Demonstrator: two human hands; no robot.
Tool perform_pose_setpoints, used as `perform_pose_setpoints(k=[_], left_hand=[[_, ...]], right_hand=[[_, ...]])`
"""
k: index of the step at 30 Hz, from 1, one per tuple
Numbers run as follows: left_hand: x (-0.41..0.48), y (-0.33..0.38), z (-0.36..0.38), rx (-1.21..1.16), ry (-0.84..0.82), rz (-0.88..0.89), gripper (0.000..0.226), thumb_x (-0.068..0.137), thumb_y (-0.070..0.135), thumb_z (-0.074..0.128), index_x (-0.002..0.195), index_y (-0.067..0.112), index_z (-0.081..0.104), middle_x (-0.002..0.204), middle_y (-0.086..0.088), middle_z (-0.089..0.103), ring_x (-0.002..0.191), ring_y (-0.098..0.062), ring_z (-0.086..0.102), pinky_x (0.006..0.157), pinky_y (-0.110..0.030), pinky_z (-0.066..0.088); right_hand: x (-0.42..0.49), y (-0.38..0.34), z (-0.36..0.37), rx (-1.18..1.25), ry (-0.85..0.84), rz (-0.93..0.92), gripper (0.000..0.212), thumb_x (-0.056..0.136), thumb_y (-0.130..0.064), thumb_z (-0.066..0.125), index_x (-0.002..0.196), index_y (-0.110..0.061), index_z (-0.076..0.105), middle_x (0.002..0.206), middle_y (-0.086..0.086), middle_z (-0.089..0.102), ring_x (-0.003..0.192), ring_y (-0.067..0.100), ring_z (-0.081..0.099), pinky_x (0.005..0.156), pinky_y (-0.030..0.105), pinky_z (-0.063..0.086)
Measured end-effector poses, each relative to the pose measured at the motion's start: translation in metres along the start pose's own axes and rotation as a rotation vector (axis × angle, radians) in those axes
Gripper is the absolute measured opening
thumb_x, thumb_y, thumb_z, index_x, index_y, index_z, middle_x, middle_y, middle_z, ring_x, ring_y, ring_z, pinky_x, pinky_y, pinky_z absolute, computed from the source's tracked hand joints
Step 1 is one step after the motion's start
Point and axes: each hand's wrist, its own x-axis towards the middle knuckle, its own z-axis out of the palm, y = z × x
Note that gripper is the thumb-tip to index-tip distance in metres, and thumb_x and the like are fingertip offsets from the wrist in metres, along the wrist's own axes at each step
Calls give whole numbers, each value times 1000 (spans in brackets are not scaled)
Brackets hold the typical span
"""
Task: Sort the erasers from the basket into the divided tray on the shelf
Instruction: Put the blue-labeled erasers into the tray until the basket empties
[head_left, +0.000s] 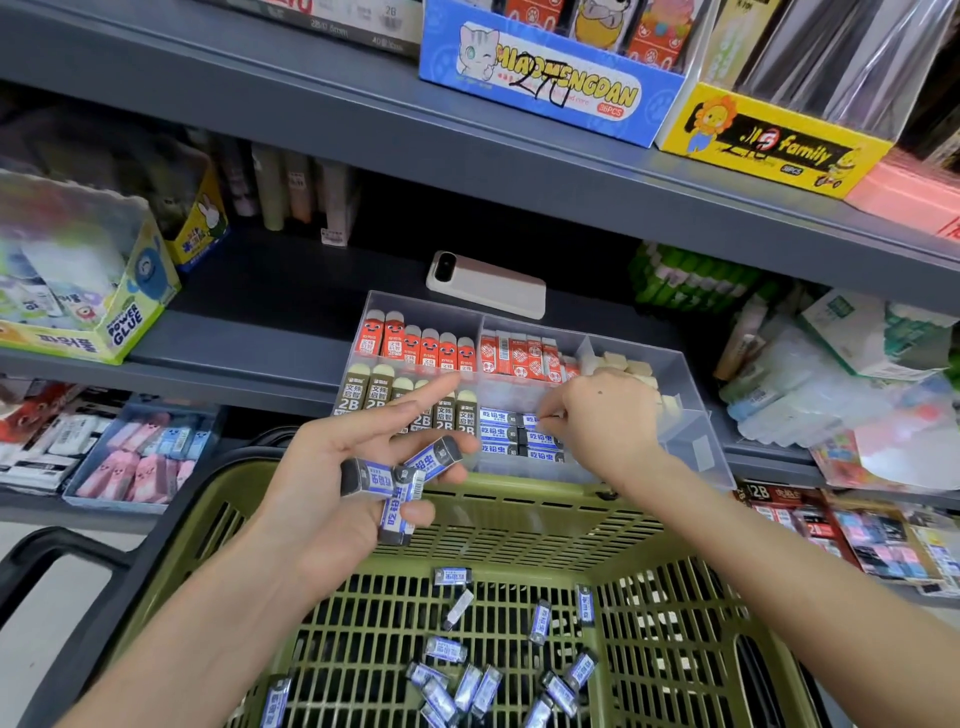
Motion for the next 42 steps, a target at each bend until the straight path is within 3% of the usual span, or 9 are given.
perform_pose_setpoints(k=[6, 9, 16, 22, 27, 31, 34, 38, 42], left_hand=[[0, 1, -1, -11, 5, 7, 39, 75, 25, 57, 111, 18, 72, 102, -23, 70, 71, -22, 61, 45, -23, 36], [0, 0, 1, -24, 2, -2, 41, 74, 25, 58, 111, 15, 72, 101, -23, 69, 71, -23, 60, 44, -23, 37], [0, -2, 12, -67, -13, -51, 42, 74, 28, 57, 112, 13, 71, 113, -25, 66, 74, -25, 60, 43, -23, 37], [-4, -4, 24, -63, 33, -77, 46, 76, 28, 55, 118, 13, 67, 110, -29, 66, 69, -28, 62, 40, -22, 37], [-5, -5, 40, -65, 28, -62, 53, 64, 28, 66, 114, 11, 68, 107, -34, 64, 71, -30, 61, 41, -24, 33], [-3, -6, 48, -64, 52, -38, 57, 53, 26, 72, 107, 9, 72, 104, -30, 67, 72, -32, 61, 43, -24, 34], [2, -8, 47, 26, 102, -61, 42, 62, 26, 66, 97, 5, 75, 97, -22, 71, 64, -27, 61, 42, -22, 35], [1, -14, 46, 193, 57, -93, 34, 71, 29, 61, 87, 2, 76, 83, -14, 70, 57, -15, 55, 40, -20, 33], [5, -17, 53, 248, 49, -52, 26, 71, 28, 62, 71, 6, 76, 66, -6, 63, 52, -11, 49, 42, -19, 32]], right_hand=[[-7, 9, -5, -72, 19, -57, 27, 90, -35, 43, 99, -35, 69, 121, 13, 62, 94, 25, 59, 71, 29, 35], [-9, 11, -7, -104, -65, -148, 28, 87, -29, 46, 102, -36, 68, 135, 14, 51, 127, 27, 39, 93, 35, 29], [-13, 14, -23, -79, -219, -211, 34, 91, -25, 47, 115, -42, 63, 144, 13, 41, 131, 30, 29, 102, 40, 22], [-44, 14, -48, 856, 67, -325, 26, 83, -42, 63, 105, -31, 71, 101, -13, 66, 98, 14, 53, 90, 29, 33], [-61, -4, -53, 823, 127, -393, 27, 76, -42, 71, 97, -26, 72, 91, -15, 59, 92, 13, 47, 88, 38, 37], [-62, 0, -54, 956, 83, -344, 12, 79, -34, 70, 89, -28, 68, 87, -19, 58, 92, 5, 48, 88, 21, 35], [-56, 12, -58, 1189, -16, -217, 12, 87, -15, 62, 89, -26, 58, 85, -14, 59, 78, -6, 52, 73, 11, 38], [-53, 23, -65, 1580, -150, -66, 14, 87, 3, 57, 91, -11, 57, 74, 0, 61, 58, 9, 57, 61, 18, 46], [-56, 13, -59, 1539, -195, -119, 27, 80, 13, 59, 89, -13, 57, 78, 6, 62, 62, 13, 58, 65, 23, 47]])
